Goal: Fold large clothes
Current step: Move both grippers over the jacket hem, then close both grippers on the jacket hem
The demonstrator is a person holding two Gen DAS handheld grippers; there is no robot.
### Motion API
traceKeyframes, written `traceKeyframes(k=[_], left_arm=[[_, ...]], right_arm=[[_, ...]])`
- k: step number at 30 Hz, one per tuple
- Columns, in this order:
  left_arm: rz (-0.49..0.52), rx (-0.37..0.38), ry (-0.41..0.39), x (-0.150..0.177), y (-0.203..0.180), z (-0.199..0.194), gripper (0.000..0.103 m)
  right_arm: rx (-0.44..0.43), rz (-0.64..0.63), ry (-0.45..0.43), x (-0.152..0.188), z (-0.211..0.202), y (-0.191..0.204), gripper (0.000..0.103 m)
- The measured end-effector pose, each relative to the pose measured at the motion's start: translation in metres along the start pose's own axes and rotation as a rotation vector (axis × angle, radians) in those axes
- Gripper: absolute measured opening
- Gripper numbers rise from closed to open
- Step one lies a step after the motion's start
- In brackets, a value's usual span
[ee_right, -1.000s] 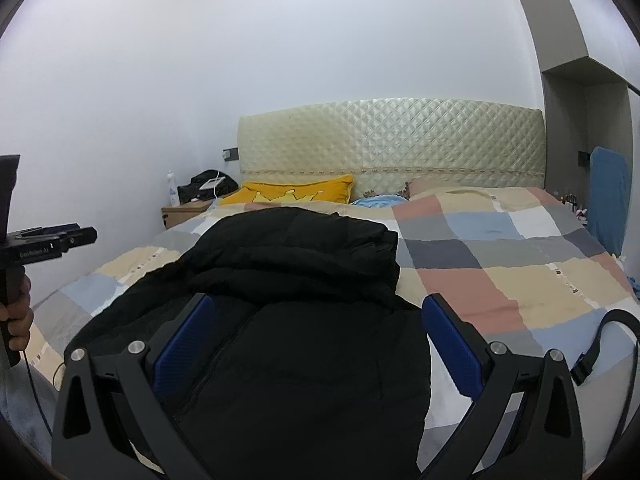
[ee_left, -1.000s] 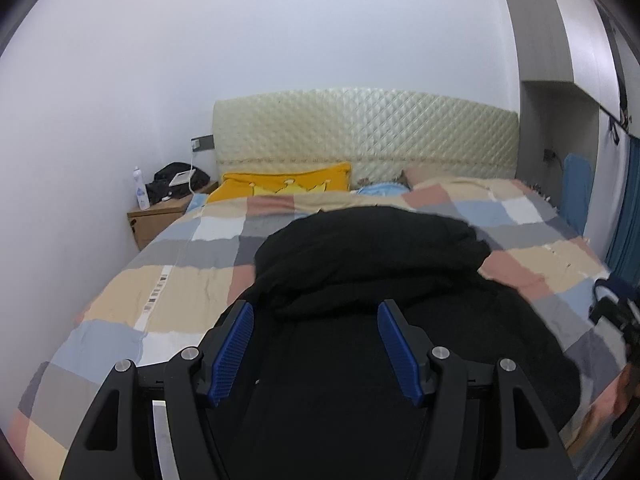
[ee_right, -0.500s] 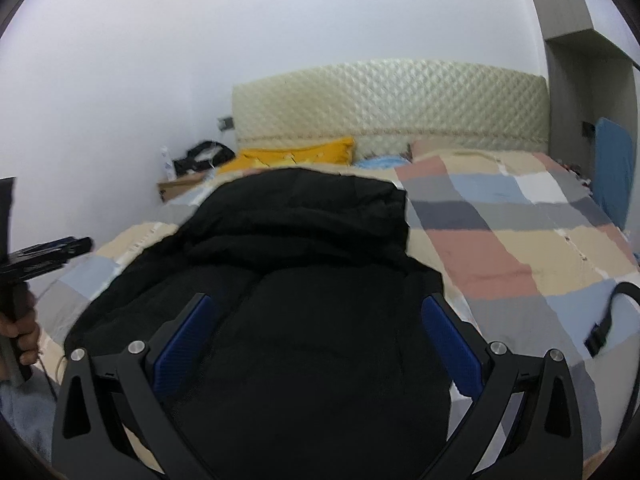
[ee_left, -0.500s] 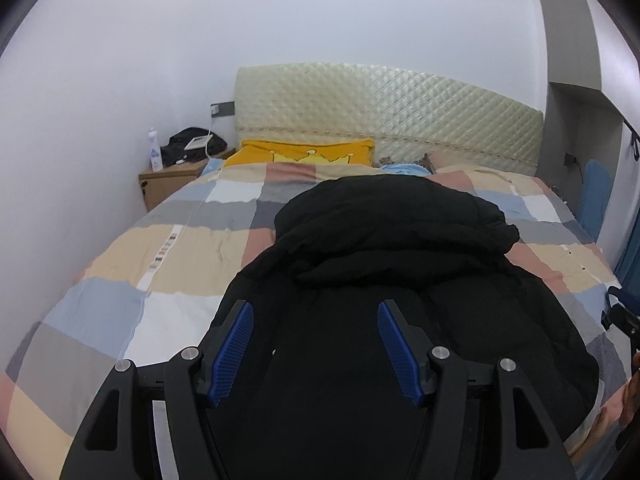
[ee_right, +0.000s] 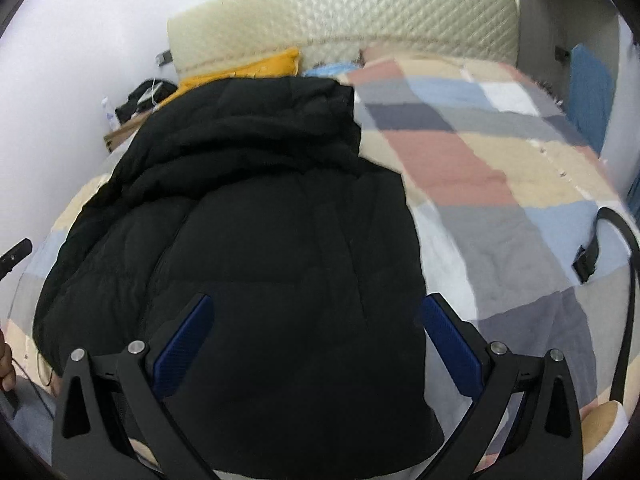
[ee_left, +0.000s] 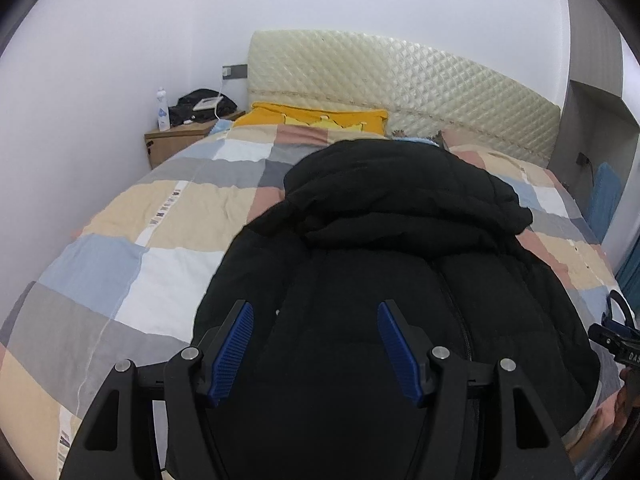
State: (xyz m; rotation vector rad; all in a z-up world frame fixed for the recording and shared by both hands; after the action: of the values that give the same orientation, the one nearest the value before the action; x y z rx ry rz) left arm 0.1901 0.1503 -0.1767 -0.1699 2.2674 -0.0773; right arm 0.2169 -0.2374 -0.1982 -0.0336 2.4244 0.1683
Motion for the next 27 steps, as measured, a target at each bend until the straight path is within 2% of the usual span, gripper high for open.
traceKeyframes(k=[6,7,9,13,18,21,25,27], left_arm=[[-0.004,-0.006,0.041,0.003,0.001,0.011,0.064],[-0.009,-0.005,0.045,0.003,0.002,0.012,0.064],[-0.023,-0.005,0.061,0.003,0.003,0.016,0.064],[-0.037,0.013,0.058,0.004,0.005,0.013,0.064],[-0.042,0.015,0.082,0.003,0.007,0.019,0.064],[-0.066,0.019,0.104,0.003,0.01,0.024,0.064],[-0.106,0.032,0.117,0.005,0.016,0.024,0.064],[-0.128,0.046,0.122,0.004,0.019,0.024,0.064]], right_arm=[[-0.027,0.056,0.154,0.003,0.027,-0.022,0.103],[-0.052,0.087,0.188,0.007,0.035,-0.029,0.103],[-0.147,0.227,0.264,0.021,0.054,-0.046,0.103],[-0.267,0.42,0.36,0.043,0.078,-0.056,0.103],[-0.142,0.396,0.361,0.05,0.081,-0.056,0.103],[-0.086,0.468,0.355,0.058,0.081,-0.068,0.103],[-0.121,0.486,0.366,0.064,0.079,-0.066,0.103],[-0.172,0.468,0.349,0.063,0.074,-0.058,0.102]])
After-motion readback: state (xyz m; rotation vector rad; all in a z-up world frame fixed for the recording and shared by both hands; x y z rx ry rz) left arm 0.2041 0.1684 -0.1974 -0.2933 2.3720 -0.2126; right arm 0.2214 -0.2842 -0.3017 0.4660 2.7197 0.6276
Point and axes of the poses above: each gripper's, at about its wrist camera, not at the fingertips, and z roughly the way its jaws point, y to its left, x to its underside, the point moved 2 cm from there along z, roughly the way its jaws point, and after that the axes turned 3 degrees about -z, right-handed, at the moved point
